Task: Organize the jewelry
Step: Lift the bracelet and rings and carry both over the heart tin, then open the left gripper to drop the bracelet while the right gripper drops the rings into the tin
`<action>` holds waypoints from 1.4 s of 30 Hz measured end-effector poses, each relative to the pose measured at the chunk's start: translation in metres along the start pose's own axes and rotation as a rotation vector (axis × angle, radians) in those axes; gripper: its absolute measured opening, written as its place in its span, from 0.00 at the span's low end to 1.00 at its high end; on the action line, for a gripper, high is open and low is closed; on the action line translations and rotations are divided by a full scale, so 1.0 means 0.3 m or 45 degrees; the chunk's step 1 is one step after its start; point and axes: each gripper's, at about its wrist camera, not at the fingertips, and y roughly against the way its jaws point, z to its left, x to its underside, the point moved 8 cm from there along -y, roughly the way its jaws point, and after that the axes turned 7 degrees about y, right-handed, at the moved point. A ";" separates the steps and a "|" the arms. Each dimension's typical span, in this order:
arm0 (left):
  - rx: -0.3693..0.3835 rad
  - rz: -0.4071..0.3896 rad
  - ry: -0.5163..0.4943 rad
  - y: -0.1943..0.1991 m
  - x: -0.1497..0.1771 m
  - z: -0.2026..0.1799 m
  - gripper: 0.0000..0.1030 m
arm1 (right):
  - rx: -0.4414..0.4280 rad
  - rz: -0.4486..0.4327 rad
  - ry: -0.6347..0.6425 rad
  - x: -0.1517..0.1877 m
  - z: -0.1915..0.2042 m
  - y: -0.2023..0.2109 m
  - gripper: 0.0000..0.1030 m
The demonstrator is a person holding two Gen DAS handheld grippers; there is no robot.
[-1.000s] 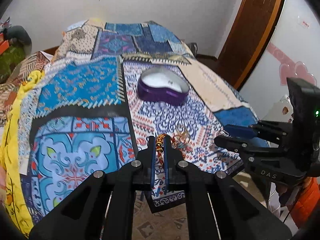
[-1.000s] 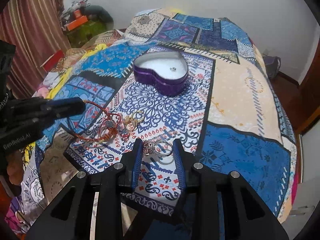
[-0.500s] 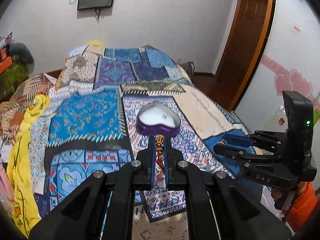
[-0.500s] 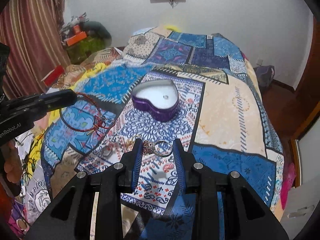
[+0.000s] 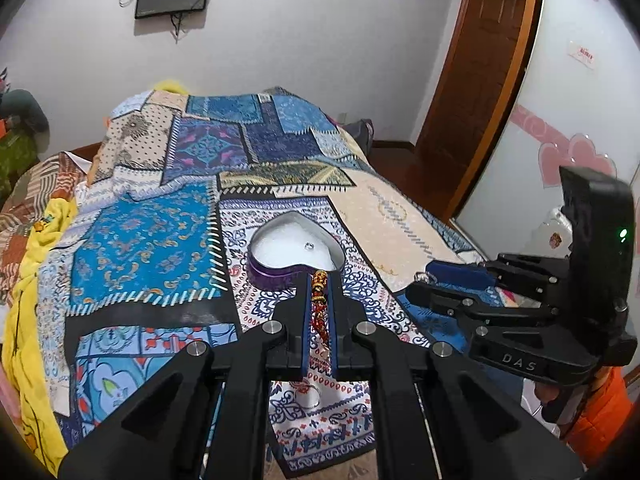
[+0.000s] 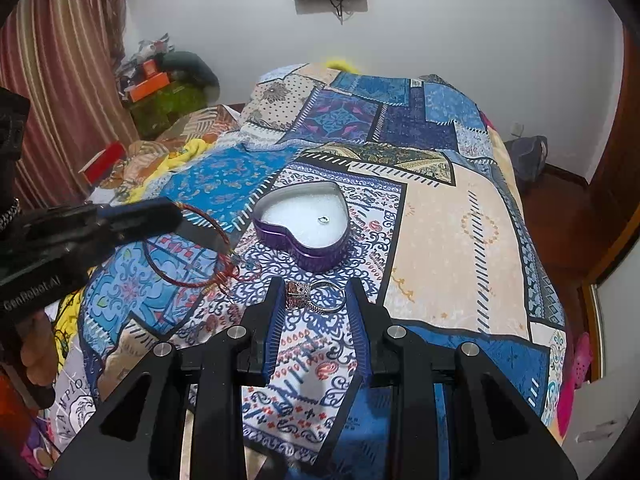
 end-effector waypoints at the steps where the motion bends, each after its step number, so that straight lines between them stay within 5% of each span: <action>1: -0.009 0.021 0.001 -0.028 0.006 0.009 0.05 | 0.001 0.007 -0.005 -0.001 -0.004 -0.012 0.27; 12: -0.130 0.218 0.067 -0.230 0.125 0.174 0.06 | -0.005 0.061 -0.003 0.018 -0.029 -0.085 0.27; 19: -0.220 0.214 -0.014 -0.270 0.130 0.200 0.06 | -0.012 0.077 -0.010 0.016 -0.045 -0.114 0.27; 29: -0.068 0.109 -0.064 -0.240 -0.020 0.106 0.06 | -0.005 0.059 -0.004 -0.040 -0.070 -0.139 0.27; 42: 0.006 0.182 -0.086 -0.359 -0.124 0.106 0.06 | -0.067 0.080 0.033 -0.116 -0.072 -0.217 0.27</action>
